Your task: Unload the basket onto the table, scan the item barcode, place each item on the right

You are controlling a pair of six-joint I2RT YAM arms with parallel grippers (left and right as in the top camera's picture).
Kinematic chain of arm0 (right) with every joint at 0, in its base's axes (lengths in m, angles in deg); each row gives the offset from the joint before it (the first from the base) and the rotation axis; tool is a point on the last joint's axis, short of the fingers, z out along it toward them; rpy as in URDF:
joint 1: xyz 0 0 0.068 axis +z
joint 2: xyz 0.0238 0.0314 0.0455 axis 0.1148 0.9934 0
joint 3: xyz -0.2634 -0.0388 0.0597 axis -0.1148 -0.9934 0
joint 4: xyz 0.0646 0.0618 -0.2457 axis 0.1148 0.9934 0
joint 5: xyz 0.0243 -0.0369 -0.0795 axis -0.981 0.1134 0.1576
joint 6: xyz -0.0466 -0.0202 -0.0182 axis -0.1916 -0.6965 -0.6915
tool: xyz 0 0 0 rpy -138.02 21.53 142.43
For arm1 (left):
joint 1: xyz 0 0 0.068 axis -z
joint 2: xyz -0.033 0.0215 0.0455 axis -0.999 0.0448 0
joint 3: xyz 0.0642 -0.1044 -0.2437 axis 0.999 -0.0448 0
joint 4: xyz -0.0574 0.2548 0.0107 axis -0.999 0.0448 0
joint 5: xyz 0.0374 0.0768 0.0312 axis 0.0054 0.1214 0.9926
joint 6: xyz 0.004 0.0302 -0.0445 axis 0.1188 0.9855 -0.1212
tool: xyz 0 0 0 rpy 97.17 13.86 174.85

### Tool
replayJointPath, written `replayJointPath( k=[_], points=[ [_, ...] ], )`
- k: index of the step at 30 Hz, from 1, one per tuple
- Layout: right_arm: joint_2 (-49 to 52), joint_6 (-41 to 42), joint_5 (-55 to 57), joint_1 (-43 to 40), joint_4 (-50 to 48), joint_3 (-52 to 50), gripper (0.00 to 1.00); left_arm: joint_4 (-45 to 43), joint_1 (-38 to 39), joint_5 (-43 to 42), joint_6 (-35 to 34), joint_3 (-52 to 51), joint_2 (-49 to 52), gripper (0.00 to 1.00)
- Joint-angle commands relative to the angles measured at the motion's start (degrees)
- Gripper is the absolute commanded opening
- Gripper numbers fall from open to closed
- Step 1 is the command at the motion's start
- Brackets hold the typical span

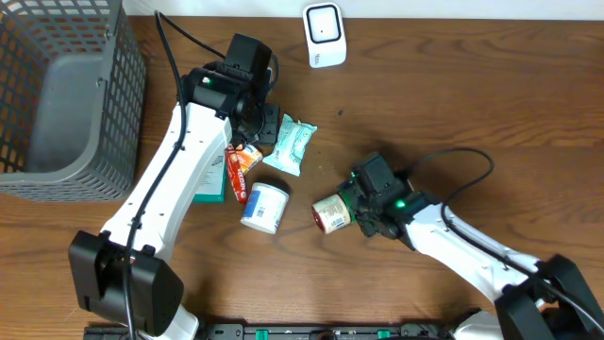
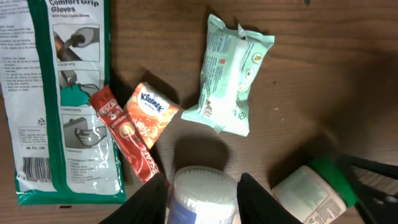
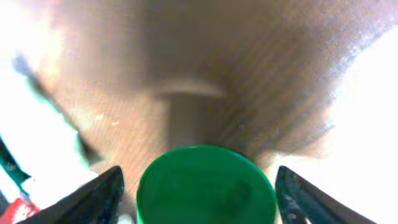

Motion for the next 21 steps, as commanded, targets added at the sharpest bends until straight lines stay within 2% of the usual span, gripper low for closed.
replayJointPath(
  k=[1,3,4,6,12,14,17,18,21],
  points=[
    [-2.08,-5.44,0.96,-1.09,0.04,-0.11,0.72,-0.48,-0.98,1.11,-0.07,-0.5,0.15,0.39],
    [-2.08,-3.21,-0.72,-0.96,0.42,-0.11,0.78,-0.46,-1.03,1.14,-0.04,-0.5,0.15,0.39],
    [-2.08,-2.56,-1.55,-0.96,0.59,-0.11,0.88,-0.46,-1.03,1.14,-0.04,-0.5,0.15,0.39],
    [-2.08,-2.38,-2.56,-0.98,0.72,-0.11,0.97,-0.42,-1.03,1.14,-0.04,-0.5,0.15,0.39],
    [-0.7,-4.07,0.57,-0.61,0.04,-0.11,0.99,-0.22,-1.03,1.11,-0.04,-0.5,0.15,0.39],
    [0.96,-9.94,0.87,-0.61,-2.62,-0.11,0.97,-0.24,-1.03,1.11,-0.04,-0.5,0.15,0.39],
    [2.43,-27.93,-1.84,-0.74,-8.96,0.0,0.95,-0.17,-1.03,1.11,-0.04,-0.5,0.15,0.39],
    [2.34,-33.11,-2.27,-1.22,-8.33,0.74,0.93,0.04,-1.03,1.14,-0.02,-0.5,0.15,0.39],
    [1.95,-40.85,-1.9,-4.17,0.13,6.16,0.93,0.61,-1.03,1.14,-0.04,-0.5,0.15,0.39]
  ],
)
